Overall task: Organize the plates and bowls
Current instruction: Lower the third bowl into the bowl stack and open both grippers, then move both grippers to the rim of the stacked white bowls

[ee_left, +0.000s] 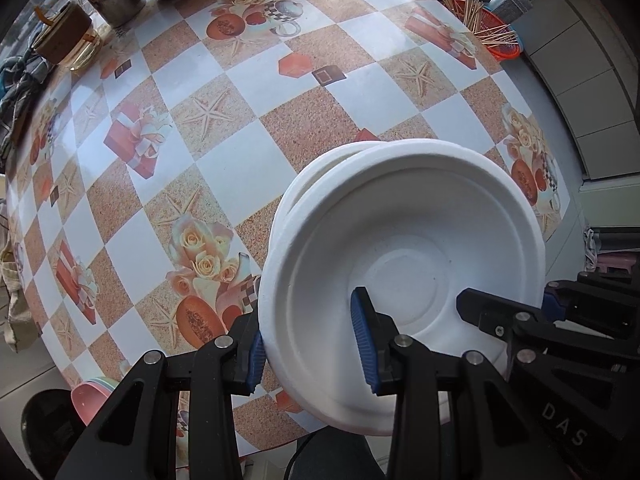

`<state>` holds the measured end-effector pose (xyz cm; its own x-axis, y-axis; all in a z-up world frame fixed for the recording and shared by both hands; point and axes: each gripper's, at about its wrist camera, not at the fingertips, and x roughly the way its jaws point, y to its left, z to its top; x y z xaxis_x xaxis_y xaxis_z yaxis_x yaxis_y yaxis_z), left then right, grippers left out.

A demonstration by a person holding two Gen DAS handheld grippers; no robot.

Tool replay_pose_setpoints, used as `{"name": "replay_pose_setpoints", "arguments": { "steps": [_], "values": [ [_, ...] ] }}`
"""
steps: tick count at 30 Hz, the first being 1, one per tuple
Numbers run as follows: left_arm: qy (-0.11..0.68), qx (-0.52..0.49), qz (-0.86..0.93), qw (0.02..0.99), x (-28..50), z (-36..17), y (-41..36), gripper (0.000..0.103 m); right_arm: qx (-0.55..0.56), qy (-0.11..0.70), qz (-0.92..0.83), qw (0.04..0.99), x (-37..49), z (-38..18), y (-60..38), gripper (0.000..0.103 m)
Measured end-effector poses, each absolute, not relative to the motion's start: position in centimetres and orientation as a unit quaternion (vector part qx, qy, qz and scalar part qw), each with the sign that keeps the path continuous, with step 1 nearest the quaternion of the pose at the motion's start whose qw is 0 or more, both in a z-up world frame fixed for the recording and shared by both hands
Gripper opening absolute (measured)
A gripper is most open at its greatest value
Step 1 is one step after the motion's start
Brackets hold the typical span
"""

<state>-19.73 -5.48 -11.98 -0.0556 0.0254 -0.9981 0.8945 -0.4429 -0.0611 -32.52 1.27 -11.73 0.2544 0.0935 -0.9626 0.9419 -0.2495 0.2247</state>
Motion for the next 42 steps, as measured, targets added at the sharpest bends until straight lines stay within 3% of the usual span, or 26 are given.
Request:
{"name": "replay_pose_setpoints", "arguments": {
  "steps": [5, 10, 11, 12, 13, 15, 20, 24, 26, 29, 42],
  "values": [
    [0.392, 0.590, -0.613, 0.350, -20.2, -12.6, -6.0, 0.041, 0.641, 0.406, -0.466, 0.455, -32.9, -12.3, 0.5, 0.017],
    [0.371, 0.588, -0.618, 0.367, -19.7, -12.1, -6.1, 0.056, 0.634, 0.402, -0.473, 0.460, -33.5, -11.8, -0.4, 0.019],
    [0.368, 0.584, -0.622, 0.370, -19.3, -11.7, -6.1, 0.062, 0.630, 0.405, -0.476, 0.461, -33.7, -11.5, -0.5, 0.043],
    [0.367, 0.580, -0.625, 0.372, -18.9, -11.4, -6.1, 0.069, 0.626, 0.405, -0.480, 0.463, -33.8, -11.2, -0.5, 0.085],
    [0.368, 0.577, -0.627, 0.372, -18.5, -11.1, -6.1, 0.073, 0.622, 0.402, -0.484, 0.466, -34.1, -10.9, -0.5, 0.101],
    [0.379, 0.572, -0.627, 0.368, -17.4, -10.4, -6.0, 0.080, 0.609, 0.399, -0.494, 0.475, -34.4, -10.0, -0.5, 0.103],
    [0.405, 0.586, -0.607, 0.352, -15.0, -9.4, -5.2, 0.085, 0.584, 0.412, -0.478, 0.511, -34.0, -8.1, -0.2, 0.103],
    [0.433, 0.571, -0.611, 0.336, -14.0, -7.5, -3.9, 0.095, 0.568, 0.424, -0.480, 0.517, -32.8, -7.2, 0.9, 0.103],
    [0.455, 0.559, -0.613, 0.324, -14.1, -7.0, -3.1, 0.095, 0.583, 0.416, -0.482, 0.505, -32.6, -7.7, 1.6, 0.103],
    [0.421, 0.582, -0.615, 0.325, -14.9, -6.5, -2.4, 0.095, 0.614, 0.421, -0.457, 0.486, -32.0, -9.4, 1.8, 0.103],
    [0.397, 0.586, -0.593, 0.383, -11.5, -4.2, -3.4, 0.095, 0.626, 0.387, -0.468, 0.489, -31.4, -7.7, 0.3, 0.103]
  ]
}}
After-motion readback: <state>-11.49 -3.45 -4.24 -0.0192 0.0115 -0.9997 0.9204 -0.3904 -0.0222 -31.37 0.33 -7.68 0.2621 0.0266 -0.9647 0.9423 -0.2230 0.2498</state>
